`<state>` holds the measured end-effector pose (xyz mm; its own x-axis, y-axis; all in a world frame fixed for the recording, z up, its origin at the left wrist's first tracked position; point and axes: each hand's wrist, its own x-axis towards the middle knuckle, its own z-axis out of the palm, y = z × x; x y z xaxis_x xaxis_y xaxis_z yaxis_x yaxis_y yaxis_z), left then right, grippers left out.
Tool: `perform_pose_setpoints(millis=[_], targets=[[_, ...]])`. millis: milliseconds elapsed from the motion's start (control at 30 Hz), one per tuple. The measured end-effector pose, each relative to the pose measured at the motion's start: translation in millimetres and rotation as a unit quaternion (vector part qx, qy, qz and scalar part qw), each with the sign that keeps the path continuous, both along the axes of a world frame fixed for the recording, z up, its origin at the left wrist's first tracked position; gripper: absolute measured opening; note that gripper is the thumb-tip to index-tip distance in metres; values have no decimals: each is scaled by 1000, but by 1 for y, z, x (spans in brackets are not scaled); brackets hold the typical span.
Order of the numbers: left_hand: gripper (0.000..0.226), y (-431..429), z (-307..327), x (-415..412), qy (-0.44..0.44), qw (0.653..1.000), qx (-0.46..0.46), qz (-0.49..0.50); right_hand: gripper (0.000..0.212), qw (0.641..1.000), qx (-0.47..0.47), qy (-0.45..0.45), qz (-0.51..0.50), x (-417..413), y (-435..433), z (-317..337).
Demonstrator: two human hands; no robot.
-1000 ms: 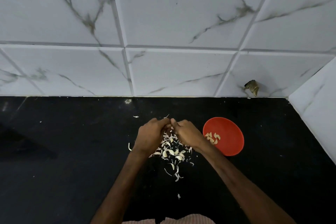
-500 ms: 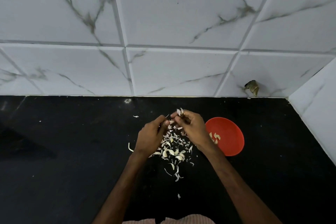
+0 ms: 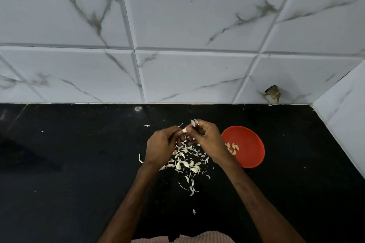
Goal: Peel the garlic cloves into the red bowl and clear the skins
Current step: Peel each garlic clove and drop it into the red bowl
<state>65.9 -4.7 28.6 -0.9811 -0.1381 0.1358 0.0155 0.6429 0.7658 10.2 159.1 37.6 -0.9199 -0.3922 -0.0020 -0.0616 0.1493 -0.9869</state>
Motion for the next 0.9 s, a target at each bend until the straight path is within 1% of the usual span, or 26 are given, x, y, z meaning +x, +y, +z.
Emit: perform_pose_setpoints(millis=[67, 100, 200, 233, 267, 300, 333, 367, 400, 467, 533, 633, 733, 867, 900], targets=[[25, -1, 1, 0, -5, 1000, -14, 10, 7, 1000, 17, -1, 26, 0, 2, 1], [25, -1, 1, -1, -8, 1000, -28, 12, 9, 999, 32, 2, 23, 0, 1, 1], [27, 5, -2, -1, -17, 998, -60, 17, 17, 995, 96, 6, -40, 2, -7, -1], [28, 7, -3, -1, -21, 996, -79, 18, 16, 992, 110, -20, -54, 1, -9, -1], [27, 7, -3, 0, -21, 994, -102, 15, 16, 990, 104, -76, -55, 0, -10, -2], [26, 7, -4, 1, -20, 993, -119, 11, 19, 984, 71, -157, -44, -2, -10, -1], [25, 6, -3, 2, -15, 992, -129, 3, 21, 970, 26, -241, -25, -3, -8, 1], [24, 5, -2, 2, -9, 991, -131, -6, 23, 953, -10, -303, -5, -4, -5, 4], [24, 5, 0, 2, -3, 992, -125, -16, 23, 942, -26, -334, 13, -5, -2, 4], [27, 7, 3, 2, -4, 997, -75, -23, 23, 943, -39, -328, 34, -7, 5, 4], [29, 8, 7, 0, -9, 999, -36, -11, 17, 956, -57, -285, 29, -8, 9, 6], [31, 5, 7, -4, -29, 999, -28, -7, 10, 967, -75, -244, 9, -7, 11, 8], [32, 8, 0, -4, -38, 999, -23, -10, 15, 970, -57, -237, -2, -5, 9, 8], [12, 9, -10, -5, -54, 998, -11, 17, 23, 967, -64, -245, -18, -2, 7, 8], [20, 7, -10, -6, -63, 998, -5, 14, 25, 967, -63, -246, -24, -2, 7, 8]])
